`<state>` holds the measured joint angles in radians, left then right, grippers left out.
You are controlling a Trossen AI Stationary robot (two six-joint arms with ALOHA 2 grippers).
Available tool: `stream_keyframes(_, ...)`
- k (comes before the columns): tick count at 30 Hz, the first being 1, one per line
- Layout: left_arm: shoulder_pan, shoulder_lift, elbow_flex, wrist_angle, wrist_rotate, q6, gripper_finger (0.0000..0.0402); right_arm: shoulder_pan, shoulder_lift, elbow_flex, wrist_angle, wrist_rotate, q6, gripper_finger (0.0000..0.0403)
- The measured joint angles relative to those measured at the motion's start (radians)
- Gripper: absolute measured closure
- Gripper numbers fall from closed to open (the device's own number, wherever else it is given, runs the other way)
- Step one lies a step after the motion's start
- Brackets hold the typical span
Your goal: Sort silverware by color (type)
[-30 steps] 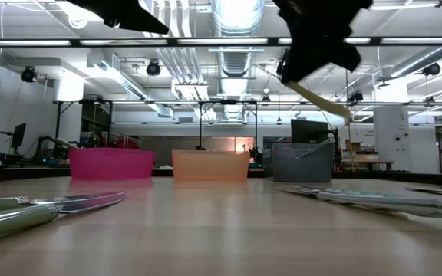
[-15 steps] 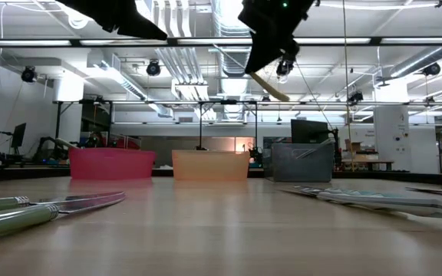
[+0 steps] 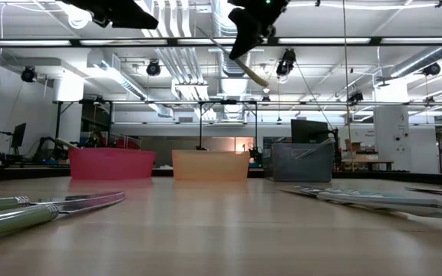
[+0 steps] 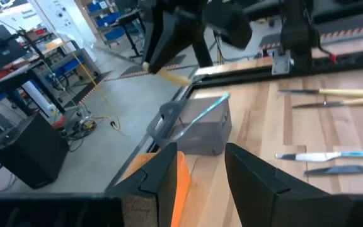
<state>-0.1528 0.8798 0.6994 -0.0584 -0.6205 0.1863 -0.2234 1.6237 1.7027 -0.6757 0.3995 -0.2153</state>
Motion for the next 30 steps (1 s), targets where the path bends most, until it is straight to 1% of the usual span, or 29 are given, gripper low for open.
stream_keyframes(4, 0.000, -0.039, -0.001, -0.021, 0.000, -0.016, 0.0287, -0.023, 0.077, 0.104, -0.016, 0.001, -0.105, 0.0379)
stream_keyframes(7, 0.000, -0.053, -0.001, -0.027, 0.000, -0.025, 0.0287, -0.052, 0.156, 0.206, -0.087, 0.002, -0.166, 0.0379)
stream_keyframes(11, 0.000, -0.064, -0.001, -0.028, 0.000, -0.035, 0.0287, -0.092, 0.266, 0.355, -0.217, 0.002, -0.199, 0.0379)
stream_keyframes(18, 0.000, -0.076, -0.002, -0.053, -0.006, -0.060, 0.0287, -0.146, 0.411, 0.546, -0.416, -0.012, -0.200, 0.0379)
stream_keyframes(20, 0.000, -0.077, -0.002, -0.060, -0.036, -0.060, 0.0287, -0.154, 0.446, 0.588, -0.469, -0.018, -0.193, 0.0379)
stream_keyframes(23, 0.000, -0.078, -0.002, -0.064, -0.112, -0.041, 0.0287, -0.165, 0.491, 0.637, -0.543, -0.062, -0.185, 0.0379)
stream_keyframes(26, 0.000, -0.079, -0.002, -0.064, -0.183, 0.000, 0.0287, -0.170, 0.522, 0.650, -0.584, -0.122, -0.175, 0.0379)
stream_keyframes(30, 0.000, -0.079, -0.002, -0.064, -0.260, 0.063, 0.0287, -0.174, 0.552, 0.650, -0.641, -0.139, -0.170, 0.0379)
